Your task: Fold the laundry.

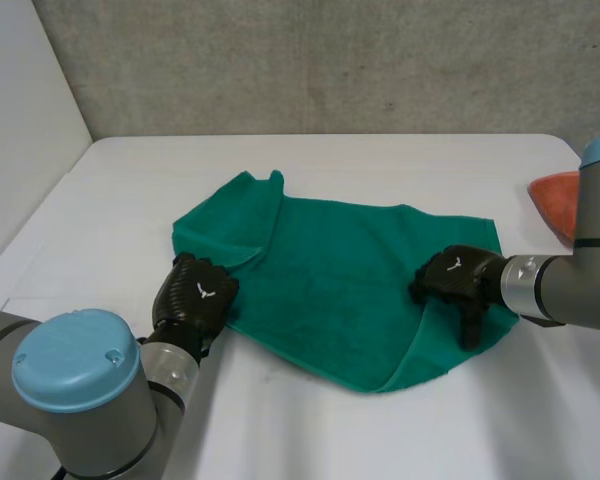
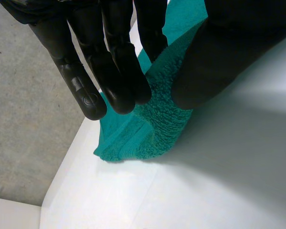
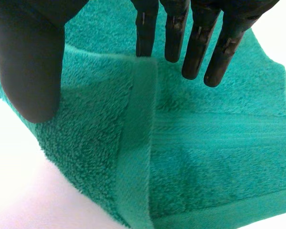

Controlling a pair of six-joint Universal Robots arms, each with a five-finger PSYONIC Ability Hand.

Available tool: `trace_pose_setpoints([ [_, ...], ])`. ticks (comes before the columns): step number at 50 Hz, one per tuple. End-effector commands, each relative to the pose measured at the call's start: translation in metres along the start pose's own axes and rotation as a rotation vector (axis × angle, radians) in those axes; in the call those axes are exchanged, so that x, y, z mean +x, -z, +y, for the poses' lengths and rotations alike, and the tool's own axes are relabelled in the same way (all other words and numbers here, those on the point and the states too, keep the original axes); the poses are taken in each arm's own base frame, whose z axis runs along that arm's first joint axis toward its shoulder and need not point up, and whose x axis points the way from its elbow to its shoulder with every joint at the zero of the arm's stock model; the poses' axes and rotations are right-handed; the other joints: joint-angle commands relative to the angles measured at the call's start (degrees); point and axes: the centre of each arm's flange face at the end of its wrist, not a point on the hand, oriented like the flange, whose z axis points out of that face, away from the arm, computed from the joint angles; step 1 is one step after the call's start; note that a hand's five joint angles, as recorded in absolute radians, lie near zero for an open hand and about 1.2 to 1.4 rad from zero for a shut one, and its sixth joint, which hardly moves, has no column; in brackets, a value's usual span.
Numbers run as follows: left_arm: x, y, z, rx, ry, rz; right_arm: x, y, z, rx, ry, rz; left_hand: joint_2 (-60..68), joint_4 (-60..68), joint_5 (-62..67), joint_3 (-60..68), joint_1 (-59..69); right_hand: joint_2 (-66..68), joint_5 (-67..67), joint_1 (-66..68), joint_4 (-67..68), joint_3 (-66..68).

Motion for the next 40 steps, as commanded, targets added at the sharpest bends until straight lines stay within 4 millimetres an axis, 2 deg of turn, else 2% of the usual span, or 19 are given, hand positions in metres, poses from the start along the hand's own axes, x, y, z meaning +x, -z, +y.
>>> trace_pose_setpoints([
  [1, 0.000, 0.000, 0.001, -0.001, 0.001, 0.001, -0.003, -0.004, 0.003, -0.038, 0.004, 0.014, 11.5, 11.2, 14.1, 11.7, 14.2, 31.5, 30.6, 34.0, 30.5, 30.4],
  [2, 0.000, 0.000, 0.001, -0.002, 0.001, 0.002, -0.003, -0.004, 0.002, -0.037, 0.005, 0.018, 11.5, 11.2, 14.1, 11.7, 14.2, 40.2, 39.3, 42.7, 39.2, 39.1],
  [3, 0.001, 0.000, 0.001, -0.001, 0.000, 0.003, -0.002, -0.002, -0.001, -0.027, 0.001, 0.026, 11.5, 11.2, 14.1, 11.7, 14.2, 57.7, 56.8, 60.2, 56.7, 56.6],
  [10, 0.004, 0.002, -0.001, 0.004, -0.001, 0.018, 0.003, 0.015, -0.009, 0.009, -0.033, 0.081, 11.5, 11.2, 14.1, 11.7, 14.2, 57.9, 57.0, 60.4, 56.9, 56.8],
  [14, 0.004, 0.006, -0.001, 0.004, 0.000, 0.024, -0.001, 0.027, -0.009, 0.017, -0.055, 0.108, -1.2, -1.5, 1.3, -1.0, 1.4, 57.9, 57.0, 60.4, 56.9, 56.8],
  [18, 0.004, 0.015, -0.008, 0.021, -0.004, 0.050, -0.004, 0.040, 0.005, 0.003, -0.066, 0.140, -37.0, -37.3, -34.4, -36.8, -34.3, 57.9, 57.0, 60.4, 56.9, 56.8],
  [22, -0.006, 0.018, -0.016, 0.040, 0.006, 0.048, -0.006, 0.053, 0.017, 0.018, -0.058, 0.197, -48.8, -49.1, -46.3, -48.6, -46.2, 57.9, 57.0, 60.4, 56.9, 56.8],
  [25, -0.016, 0.018, -0.021, 0.061, 0.008, 0.034, -0.014, 0.058, 0.020, 0.034, -0.023, 0.209, -49.3, -49.7, -46.8, -49.1, -46.7, 57.9, 57.0, 60.4, 56.9, 56.8],
  [30, -0.056, -0.002, -0.019, 0.096, 0.032, 0.001, -0.026, 0.061, 0.025, 0.055, 0.028, 0.220, -48.8, -49.2, -46.3, -48.6, -46.2, 57.9, 57.0, 60.4, 56.9, 56.8],
  [34, -0.076, -0.019, -0.018, 0.159, 0.043, 0.061, -0.030, 0.060, 0.026, 0.062, 0.023, 0.213, -47.7, -48.0, -45.1, -47.5, -45.0, 57.9, 57.0, 60.4, 56.9, 56.8],
  [38, -0.091, -0.032, -0.017, 0.231, 0.047, 0.142, -0.034, 0.060, 0.027, 0.066, 0.021, 0.198, -46.3, -46.6, -43.8, -46.1, -43.7, 57.9, 57.0, 60.4, 56.9, 56.8],
  [40, -0.090, -0.039, -0.013, 0.247, 0.049, 0.189, -0.034, 0.060, 0.027, 0.070, 0.019, 0.194, -45.0, -45.3, -42.4, -44.8, -42.4, 57.9, 57.0, 60.4, 56.9, 56.8],
])
